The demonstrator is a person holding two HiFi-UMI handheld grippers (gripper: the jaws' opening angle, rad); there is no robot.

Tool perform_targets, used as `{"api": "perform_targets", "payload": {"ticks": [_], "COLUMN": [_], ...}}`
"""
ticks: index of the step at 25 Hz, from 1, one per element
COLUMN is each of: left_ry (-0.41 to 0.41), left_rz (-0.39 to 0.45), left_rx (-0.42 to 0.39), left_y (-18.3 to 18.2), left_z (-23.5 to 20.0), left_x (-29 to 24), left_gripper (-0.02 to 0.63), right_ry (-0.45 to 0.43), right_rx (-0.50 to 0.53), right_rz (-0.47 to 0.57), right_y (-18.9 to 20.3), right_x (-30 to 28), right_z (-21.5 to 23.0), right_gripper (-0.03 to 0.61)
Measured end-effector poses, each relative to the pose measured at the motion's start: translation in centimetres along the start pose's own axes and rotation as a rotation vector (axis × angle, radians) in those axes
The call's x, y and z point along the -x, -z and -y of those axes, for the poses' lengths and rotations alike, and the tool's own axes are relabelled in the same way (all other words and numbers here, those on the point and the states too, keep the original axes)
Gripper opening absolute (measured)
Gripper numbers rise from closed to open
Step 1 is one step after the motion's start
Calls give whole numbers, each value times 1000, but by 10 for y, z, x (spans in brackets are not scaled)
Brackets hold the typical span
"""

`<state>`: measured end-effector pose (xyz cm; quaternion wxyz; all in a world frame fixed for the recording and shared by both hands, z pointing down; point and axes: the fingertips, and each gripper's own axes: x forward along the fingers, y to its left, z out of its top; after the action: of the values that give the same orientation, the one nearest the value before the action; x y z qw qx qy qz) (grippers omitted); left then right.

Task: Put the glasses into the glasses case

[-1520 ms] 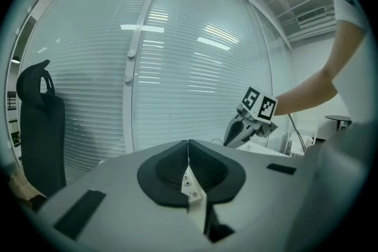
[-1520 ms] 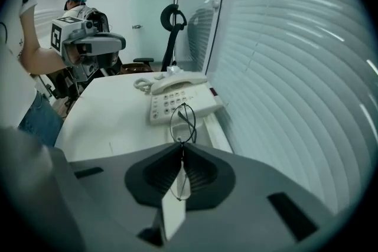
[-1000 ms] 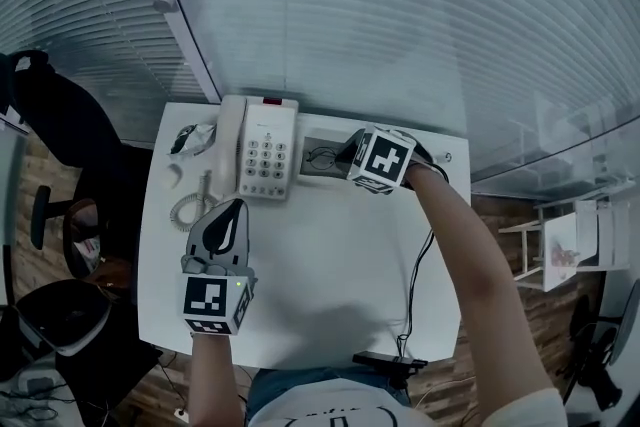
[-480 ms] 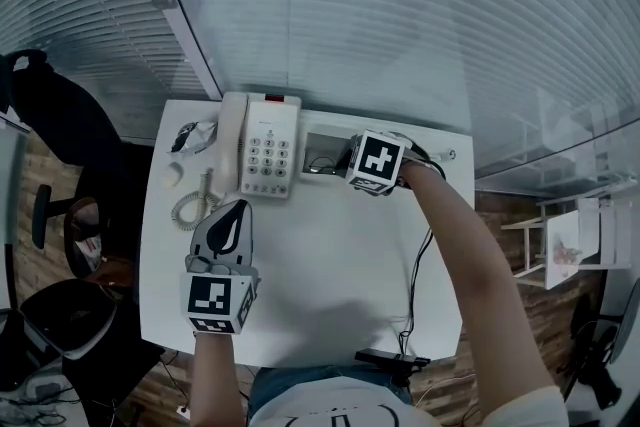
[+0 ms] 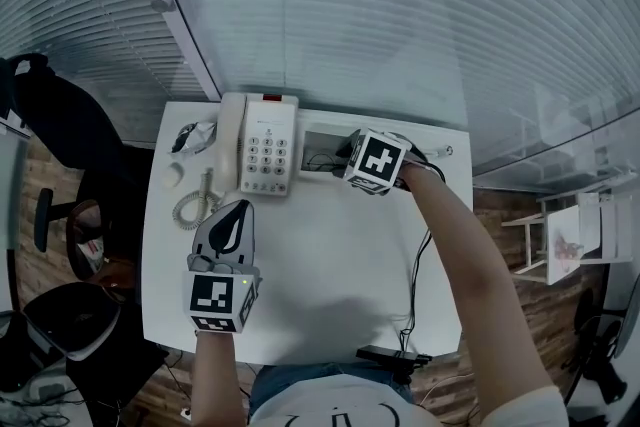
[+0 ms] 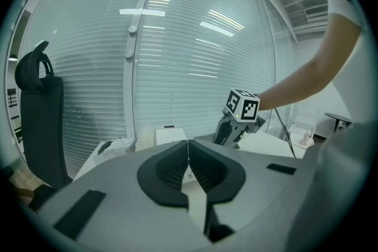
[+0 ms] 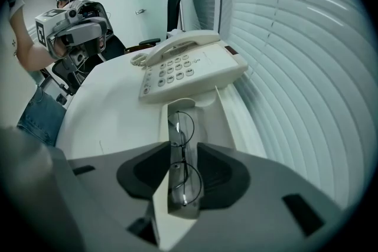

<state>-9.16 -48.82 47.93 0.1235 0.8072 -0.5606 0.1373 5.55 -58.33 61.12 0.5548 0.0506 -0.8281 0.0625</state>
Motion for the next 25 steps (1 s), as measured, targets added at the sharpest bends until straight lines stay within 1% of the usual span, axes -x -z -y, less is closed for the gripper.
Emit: {"api": "perform_targets", "payload": {"ticks": [1, 2, 3, 7, 10, 13, 15, 19, 20, 21, 22, 25], "left_ry": [1, 2, 2, 6, 6, 8, 15, 20, 20, 21, 23, 36], "left_rz": [0, 2, 4, 16, 26, 44, 60, 106, 116, 125, 134, 163], "left_rx": [0, 0, 0, 2, -6, -18, -28, -53, -54, -53, -52, -59], "left_y": [0, -1, -2, -6, -11, -20, -28, -47, -50, -53, -56, -67], "left_z": [1, 1, 2, 7, 8, 12, 14, 14, 15, 17, 19, 26], "left_x": [1, 1, 2, 5, 10, 15, 18, 25, 27, 28, 30, 36], "left_gripper": [18, 18, 18, 18, 18, 18, 18, 18, 18, 18, 18, 18], "right_ry": [3, 4, 6, 34, 84, 159, 238, 401, 437, 469, 497, 568], "right_rx": [-9, -16, -21, -20, -48, -85, -111, -170, -182, -189, -193, -210], "right_rz": [5, 9, 12, 25, 79, 148, 179, 239, 264, 293, 324, 407], "right_y": [0, 0, 1, 4, 0, -5, -6, -5, -4, -4, -4, -4], "right_x": [1, 3, 5, 15, 30, 53, 73, 111, 121, 131, 140, 167], "right_z": [-1, -2, -3, -7, -7, -7, -6, -6, -9, -12, -17, -38], "right_gripper": [152, 194, 203, 206, 206, 206, 203, 149, 111, 24, 11, 11]}}
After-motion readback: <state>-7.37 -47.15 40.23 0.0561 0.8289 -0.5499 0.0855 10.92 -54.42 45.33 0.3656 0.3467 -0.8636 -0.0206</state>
